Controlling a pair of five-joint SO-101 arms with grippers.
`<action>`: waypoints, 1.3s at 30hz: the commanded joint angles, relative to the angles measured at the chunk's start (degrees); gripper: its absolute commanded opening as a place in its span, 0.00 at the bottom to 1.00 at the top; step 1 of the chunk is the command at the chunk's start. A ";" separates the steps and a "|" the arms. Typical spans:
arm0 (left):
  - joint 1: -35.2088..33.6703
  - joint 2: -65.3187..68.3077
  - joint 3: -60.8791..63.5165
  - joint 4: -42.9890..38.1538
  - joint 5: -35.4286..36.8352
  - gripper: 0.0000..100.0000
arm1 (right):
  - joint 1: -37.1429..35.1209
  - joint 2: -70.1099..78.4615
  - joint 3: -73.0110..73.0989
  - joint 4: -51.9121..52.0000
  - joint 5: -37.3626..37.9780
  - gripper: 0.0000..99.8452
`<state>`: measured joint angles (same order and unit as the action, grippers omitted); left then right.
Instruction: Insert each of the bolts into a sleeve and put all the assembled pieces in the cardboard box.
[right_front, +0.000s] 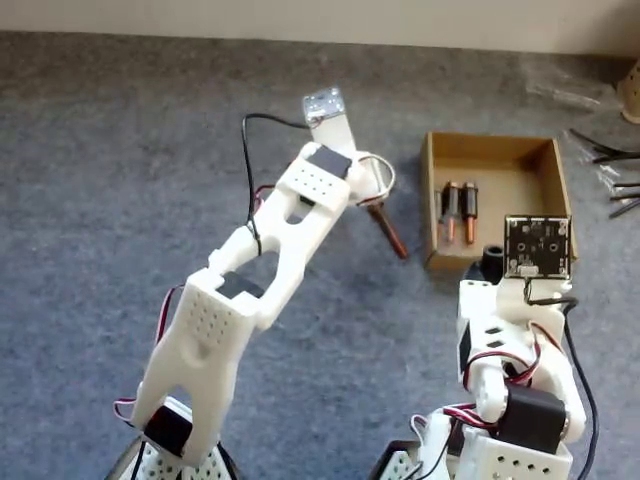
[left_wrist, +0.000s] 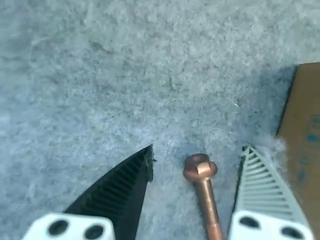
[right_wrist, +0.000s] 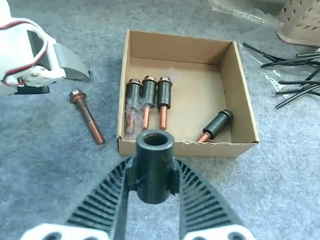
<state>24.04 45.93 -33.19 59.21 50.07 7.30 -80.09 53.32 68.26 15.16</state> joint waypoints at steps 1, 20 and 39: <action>-0.48 0.92 -2.24 -0.79 0.70 0.26 | 0.57 -0.48 -0.40 -1.54 -0.18 0.01; -0.48 2.77 -2.59 6.95 0.44 0.15 | 0.66 -0.48 -0.40 -1.54 -0.09 0.01; 4.88 -1.45 -11.12 19.25 0.44 0.15 | 0.57 -0.48 -0.40 -1.19 2.64 0.01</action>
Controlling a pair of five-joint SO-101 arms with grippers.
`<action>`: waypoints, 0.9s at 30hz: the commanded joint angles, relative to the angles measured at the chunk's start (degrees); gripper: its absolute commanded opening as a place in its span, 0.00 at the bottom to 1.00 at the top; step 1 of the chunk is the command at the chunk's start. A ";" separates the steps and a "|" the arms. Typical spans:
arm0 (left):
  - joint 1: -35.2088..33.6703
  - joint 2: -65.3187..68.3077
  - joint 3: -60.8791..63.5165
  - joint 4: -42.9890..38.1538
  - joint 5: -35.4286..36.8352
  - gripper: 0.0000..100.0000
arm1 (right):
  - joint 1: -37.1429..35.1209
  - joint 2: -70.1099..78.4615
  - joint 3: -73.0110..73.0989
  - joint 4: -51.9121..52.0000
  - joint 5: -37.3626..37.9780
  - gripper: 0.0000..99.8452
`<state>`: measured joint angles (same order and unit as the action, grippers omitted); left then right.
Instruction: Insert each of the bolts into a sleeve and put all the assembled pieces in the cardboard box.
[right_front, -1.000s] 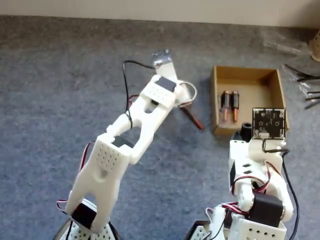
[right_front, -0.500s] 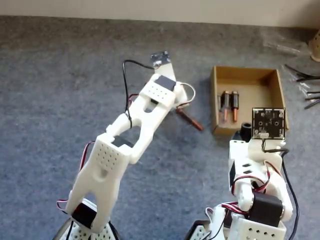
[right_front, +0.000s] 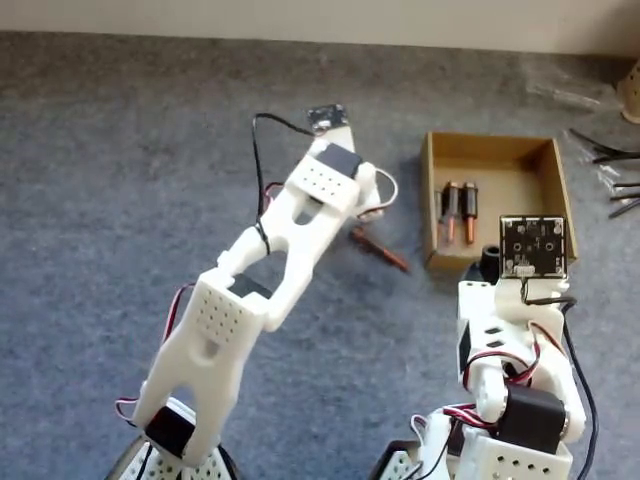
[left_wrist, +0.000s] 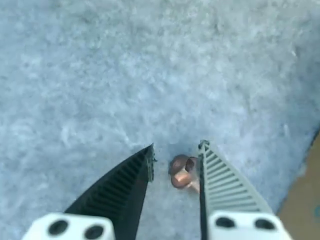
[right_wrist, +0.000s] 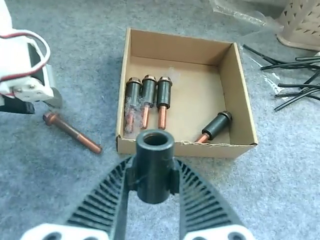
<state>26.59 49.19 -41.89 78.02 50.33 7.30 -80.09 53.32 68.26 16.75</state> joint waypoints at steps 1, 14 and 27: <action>2.33 -4.70 -2.42 0.44 0.18 0.15 | 0.57 -0.48 -0.40 -1.19 1.05 0.01; 1.98 -1.89 -2.33 -2.11 -5.19 0.15 | 0.57 -0.48 1.63 -1.54 2.20 0.01; 3.30 -4.44 -2.42 -1.58 -6.95 0.15 | 0.75 -0.48 1.63 -1.54 2.64 0.01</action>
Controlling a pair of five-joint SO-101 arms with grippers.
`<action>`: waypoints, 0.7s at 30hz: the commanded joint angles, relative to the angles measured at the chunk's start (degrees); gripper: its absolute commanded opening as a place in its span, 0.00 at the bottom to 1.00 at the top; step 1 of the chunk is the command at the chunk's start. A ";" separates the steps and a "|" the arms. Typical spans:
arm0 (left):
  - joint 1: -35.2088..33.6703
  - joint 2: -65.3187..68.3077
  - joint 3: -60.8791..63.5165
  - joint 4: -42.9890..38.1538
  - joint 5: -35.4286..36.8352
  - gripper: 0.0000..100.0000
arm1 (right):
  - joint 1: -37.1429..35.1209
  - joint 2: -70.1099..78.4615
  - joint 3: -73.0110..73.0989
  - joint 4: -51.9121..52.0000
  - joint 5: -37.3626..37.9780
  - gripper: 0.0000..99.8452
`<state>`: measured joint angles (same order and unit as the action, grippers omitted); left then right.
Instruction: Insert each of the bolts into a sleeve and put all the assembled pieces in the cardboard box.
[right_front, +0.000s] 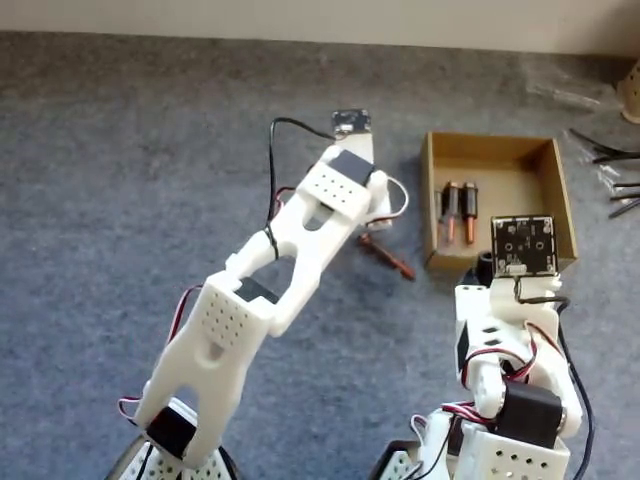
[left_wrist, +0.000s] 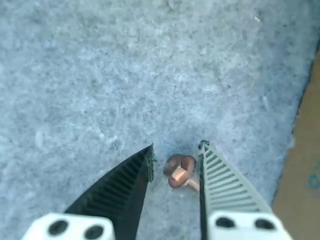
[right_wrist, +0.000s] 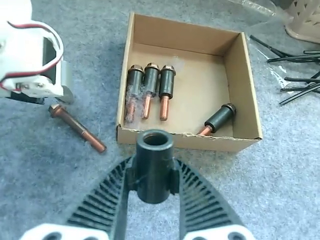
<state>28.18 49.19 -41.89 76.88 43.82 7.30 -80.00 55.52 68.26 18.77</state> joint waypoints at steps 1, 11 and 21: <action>1.98 -4.53 -2.42 -0.44 -0.35 0.15 | 0.84 -0.57 -0.57 -1.54 0.62 0.01; 1.27 -4.44 -3.91 -0.44 -0.18 0.15 | 0.75 -0.57 -0.57 -1.54 -0.97 0.01; -1.27 -4.44 -3.91 -0.79 0.00 0.15 | 0.57 -0.57 -0.40 -1.54 -0.97 0.01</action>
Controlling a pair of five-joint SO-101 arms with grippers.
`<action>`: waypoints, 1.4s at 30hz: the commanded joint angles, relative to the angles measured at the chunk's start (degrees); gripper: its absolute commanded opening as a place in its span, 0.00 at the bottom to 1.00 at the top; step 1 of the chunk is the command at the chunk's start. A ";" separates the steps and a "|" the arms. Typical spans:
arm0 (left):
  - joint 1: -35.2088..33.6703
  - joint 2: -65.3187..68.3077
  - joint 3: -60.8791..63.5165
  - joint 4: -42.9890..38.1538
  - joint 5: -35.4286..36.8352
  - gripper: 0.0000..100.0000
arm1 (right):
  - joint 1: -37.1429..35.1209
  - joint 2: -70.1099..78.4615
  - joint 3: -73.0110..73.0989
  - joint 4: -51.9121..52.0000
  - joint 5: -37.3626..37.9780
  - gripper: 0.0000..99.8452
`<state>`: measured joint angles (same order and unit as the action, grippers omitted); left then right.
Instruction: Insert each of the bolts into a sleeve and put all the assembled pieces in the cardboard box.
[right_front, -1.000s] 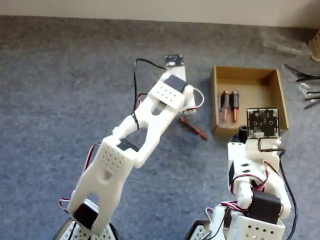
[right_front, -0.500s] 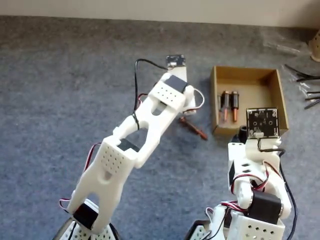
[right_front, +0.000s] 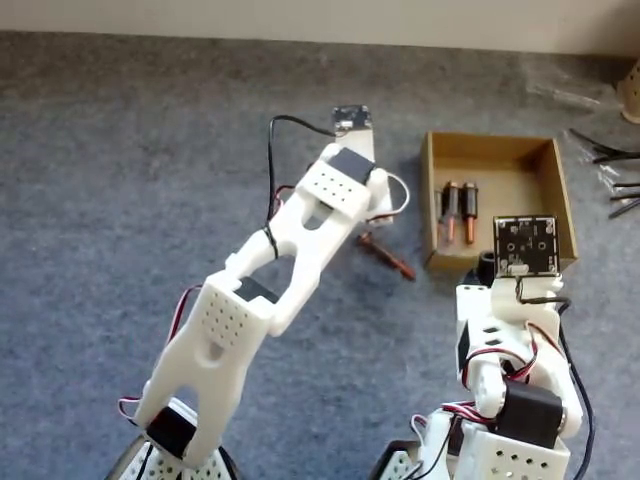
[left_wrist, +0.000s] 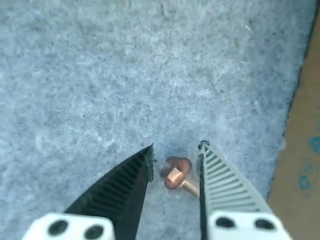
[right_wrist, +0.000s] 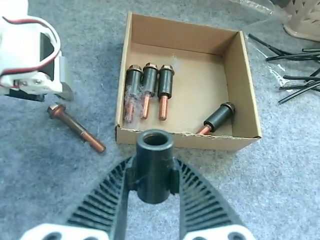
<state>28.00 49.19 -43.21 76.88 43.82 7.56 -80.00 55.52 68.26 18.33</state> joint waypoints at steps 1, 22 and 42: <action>-1.10 -4.44 -2.59 -0.79 0.00 0.15 | 0.31 -0.57 -0.40 -1.54 -0.53 0.01; 5.05 -4.09 -10.07 16.62 23.38 0.15 | 0.66 -0.57 -0.40 -1.54 -0.44 0.01; 5.23 -0.75 -8.92 11.78 23.65 0.15 | 0.66 -0.57 -0.40 -1.27 1.41 0.01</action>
<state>32.40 49.27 -50.51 90.86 66.86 7.56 -80.00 55.52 68.26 18.77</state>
